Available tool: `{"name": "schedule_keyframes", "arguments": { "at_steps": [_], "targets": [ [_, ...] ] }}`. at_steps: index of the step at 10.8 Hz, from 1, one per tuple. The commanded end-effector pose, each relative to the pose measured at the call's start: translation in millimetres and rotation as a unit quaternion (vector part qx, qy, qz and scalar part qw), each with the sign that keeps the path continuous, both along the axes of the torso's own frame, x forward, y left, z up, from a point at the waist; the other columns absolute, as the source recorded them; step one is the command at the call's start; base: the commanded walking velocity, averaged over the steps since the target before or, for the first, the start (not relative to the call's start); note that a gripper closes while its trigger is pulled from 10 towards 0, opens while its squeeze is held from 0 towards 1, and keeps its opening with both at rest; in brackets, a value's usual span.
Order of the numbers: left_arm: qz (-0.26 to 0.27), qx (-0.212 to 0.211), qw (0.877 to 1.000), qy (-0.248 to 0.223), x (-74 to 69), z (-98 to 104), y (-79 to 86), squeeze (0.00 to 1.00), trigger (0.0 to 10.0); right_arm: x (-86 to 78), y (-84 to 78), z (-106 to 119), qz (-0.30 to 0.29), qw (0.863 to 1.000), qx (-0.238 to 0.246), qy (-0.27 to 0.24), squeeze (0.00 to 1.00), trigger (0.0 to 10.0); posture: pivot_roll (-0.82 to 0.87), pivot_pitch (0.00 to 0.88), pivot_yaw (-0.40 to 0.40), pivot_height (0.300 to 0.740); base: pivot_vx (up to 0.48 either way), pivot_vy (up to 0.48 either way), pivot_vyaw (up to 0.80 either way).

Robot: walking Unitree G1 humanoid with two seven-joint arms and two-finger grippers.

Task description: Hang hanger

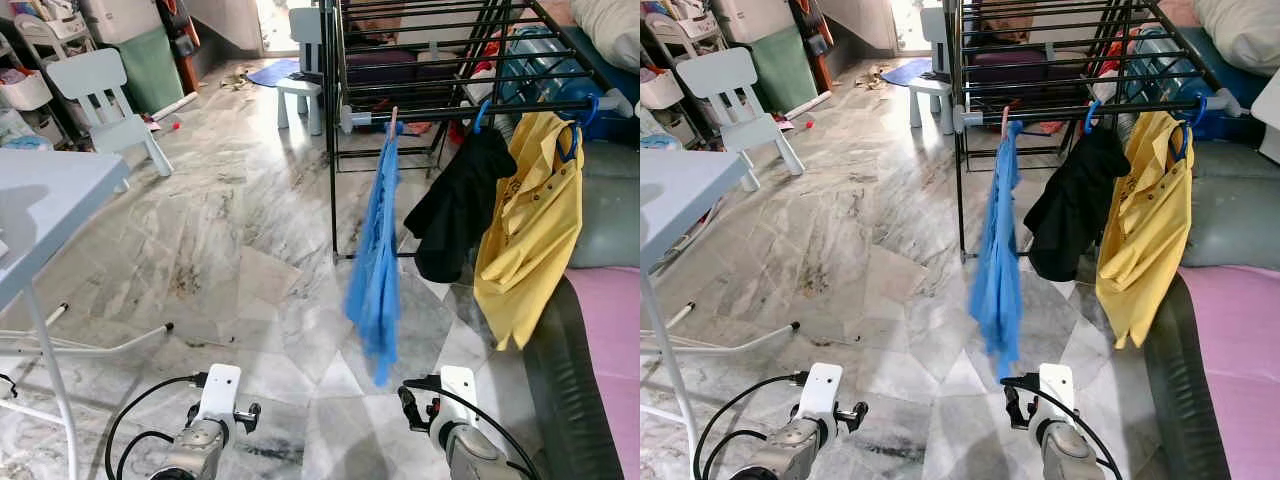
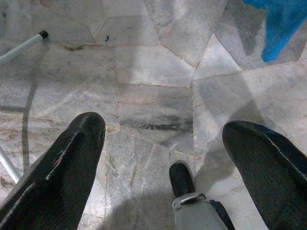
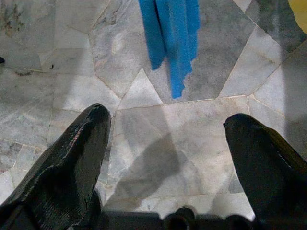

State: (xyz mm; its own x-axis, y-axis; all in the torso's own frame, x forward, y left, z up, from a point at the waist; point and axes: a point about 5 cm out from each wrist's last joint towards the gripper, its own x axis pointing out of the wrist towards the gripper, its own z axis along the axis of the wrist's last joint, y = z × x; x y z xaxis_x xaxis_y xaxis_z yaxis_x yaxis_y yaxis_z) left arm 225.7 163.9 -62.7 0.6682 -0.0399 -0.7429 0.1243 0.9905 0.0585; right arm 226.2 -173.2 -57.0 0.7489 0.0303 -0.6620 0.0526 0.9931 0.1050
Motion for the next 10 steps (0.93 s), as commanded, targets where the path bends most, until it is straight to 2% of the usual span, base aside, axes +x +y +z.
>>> {"name": "schedule_keyframes", "arguments": {
  "at_steps": [1,3,5,6,8,10],
  "targets": [
    [0.004,0.003,1.0,-0.004,2.9,2.1,3.0,0.0,10.0,1.9,2.0,0.5,-0.002,1.0,0.001,0.002,0.0,10.0,-0.1,0.0,0.074,0.74,0.0,0.0,0.0],
    [0.056,0.015,0.997,0.048,-3.1,-2.4,18.3,0.0,10.0,-19.4,-17.0,-14.9,-0.046,0.995,-0.022,0.089,0.0,10.0,-0.1,0.0,0.096,0.74,0.0,0.0,0.0],
    [0.07,-0.002,0.997,0.015,11.9,7.5,18.2,0.0,10.0,-1.7,-14.5,-4.0,-0.044,0.998,-0.014,0.048,0.0,10.0,-0.1,0.0,0.096,0.74,0.0,0.0,0.0],
    [0.073,-0.002,0.997,0.016,12.7,8.0,19.1,0.0,10.0,2.6,-13.5,-1.3,-0.039,0.998,-0.016,0.04,0.0,10.0,-0.1,0.0,0.096,0.74,0.0,0.0,0.0],
    [0.072,0.012,0.997,0.025,9.8,6.6,23.8,0.0,10.0,11.2,-8.7,3.8,-0.022,0.999,-0.027,0.027,0.0,10.0,-0.1,0.0,0.095,0.74,0.0,0.0,0.0],
    [0.064,0.028,0.996,0.063,-6.8,-3.8,27.0,0.0,10.0,3.6,-4.2,-2.3,-0.002,0.998,-0.021,0.051,0.0,10.0,-0.09,0.0,0.087,0.74,0.0,0.0,0.0]
  ]
}}
